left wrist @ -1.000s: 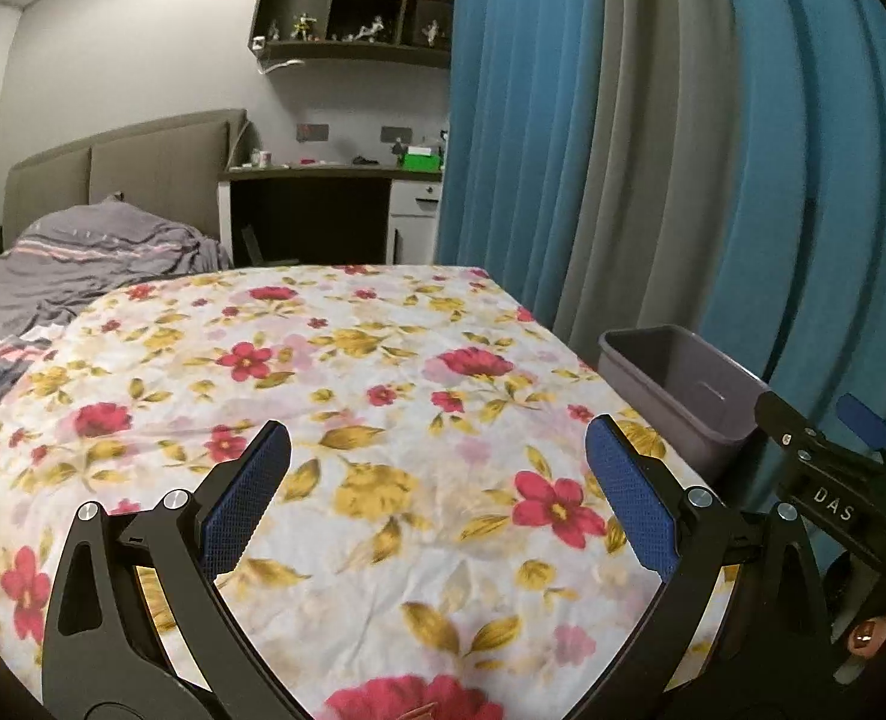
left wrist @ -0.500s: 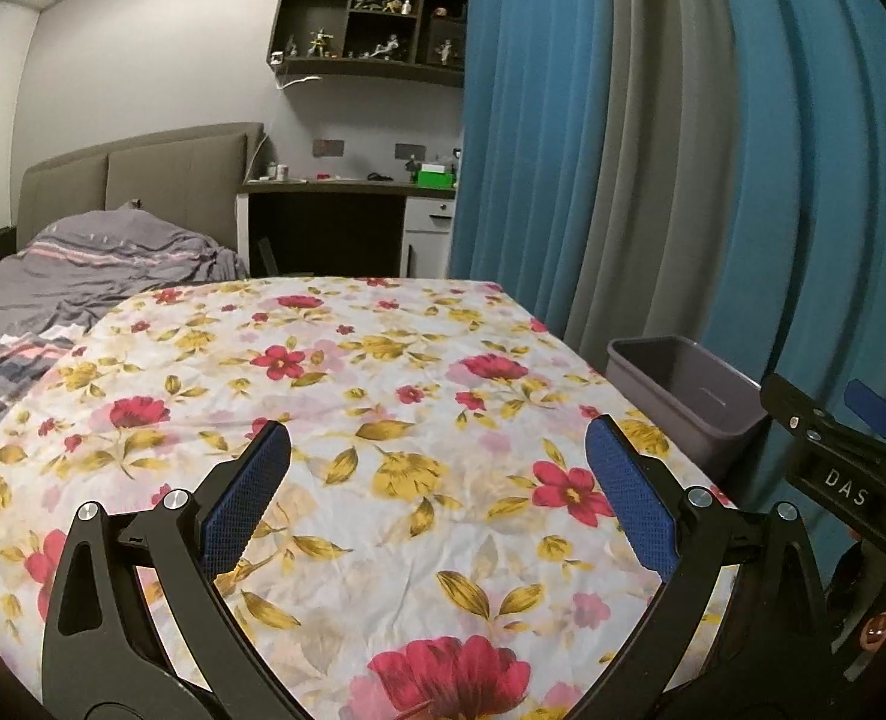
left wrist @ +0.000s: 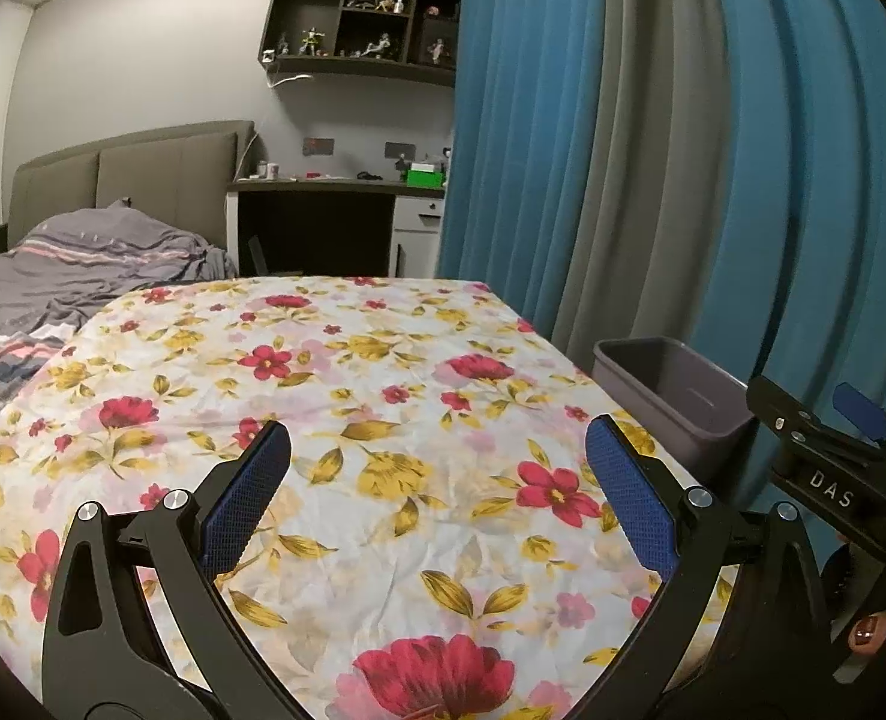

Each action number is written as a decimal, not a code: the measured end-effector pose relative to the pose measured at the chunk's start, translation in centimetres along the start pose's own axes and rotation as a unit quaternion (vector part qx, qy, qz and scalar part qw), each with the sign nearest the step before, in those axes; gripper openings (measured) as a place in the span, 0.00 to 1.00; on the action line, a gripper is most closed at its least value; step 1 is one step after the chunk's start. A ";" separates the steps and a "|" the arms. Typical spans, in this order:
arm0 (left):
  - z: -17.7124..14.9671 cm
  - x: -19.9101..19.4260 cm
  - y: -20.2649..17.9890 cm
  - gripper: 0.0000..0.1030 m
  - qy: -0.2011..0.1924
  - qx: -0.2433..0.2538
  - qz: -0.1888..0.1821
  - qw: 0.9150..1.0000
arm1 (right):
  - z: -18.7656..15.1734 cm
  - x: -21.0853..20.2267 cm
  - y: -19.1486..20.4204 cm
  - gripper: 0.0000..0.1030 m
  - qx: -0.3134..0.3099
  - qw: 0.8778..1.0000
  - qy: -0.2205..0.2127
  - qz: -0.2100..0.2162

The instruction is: Collect trash

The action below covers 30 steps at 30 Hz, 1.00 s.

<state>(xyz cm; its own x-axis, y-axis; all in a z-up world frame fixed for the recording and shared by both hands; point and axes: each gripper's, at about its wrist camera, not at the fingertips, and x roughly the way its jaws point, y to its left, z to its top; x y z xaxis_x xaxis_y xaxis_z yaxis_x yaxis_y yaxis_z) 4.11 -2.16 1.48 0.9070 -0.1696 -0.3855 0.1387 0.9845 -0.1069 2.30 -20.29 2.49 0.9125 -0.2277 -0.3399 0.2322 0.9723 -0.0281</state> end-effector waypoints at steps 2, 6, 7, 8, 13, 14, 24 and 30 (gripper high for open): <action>0.0 0.1 0.0 0.94 0.001 -0.001 0.000 1.000 | 0.0 0.0 0.0 0.95 -0.001 1.000 -0.001 -0.001; 0.0 0.1 0.0 0.94 0.002 -0.001 0.000 1.000 | 0.0 0.0 0.0 0.95 -0.001 1.000 -0.001 0.000; 0.0 0.1 0.0 0.94 0.001 -0.002 -0.001 1.000 | 0.0 0.0 0.0 0.95 -0.001 1.000 0.000 -0.001; 0.0 0.1 0.0 0.94 0.001 -0.002 -0.001 1.000 | 0.0 0.0 0.0 0.95 -0.001 1.000 0.000 0.000; 0.1 0.1 0.1 0.94 0.001 -0.004 0.002 1.000 | 0.0 0.0 0.0 0.95 0.000 1.000 0.000 0.000; 0.1 0.1 0.1 0.94 0.001 -0.005 0.003 1.000 | 0.0 0.0 0.0 0.95 -0.001 1.000 0.000 0.000; 0.1 0.2 0.2 0.94 0.002 -0.006 0.003 1.000 | 0.0 0.0 0.0 0.95 -0.001 1.000 0.000 0.000; 0.1 0.2 0.3 0.94 0.002 -0.007 0.003 1.000 | 0.0 0.1 0.0 0.95 -0.001 1.000 0.000 0.000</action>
<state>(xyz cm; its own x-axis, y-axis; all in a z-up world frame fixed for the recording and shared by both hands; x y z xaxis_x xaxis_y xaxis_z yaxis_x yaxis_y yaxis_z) 4.36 -1.90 1.46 0.9061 -0.1635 -0.3902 0.1276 0.9850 -0.1164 2.35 -20.31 2.46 0.9120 -0.2283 -0.3407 0.2324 0.9722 -0.0293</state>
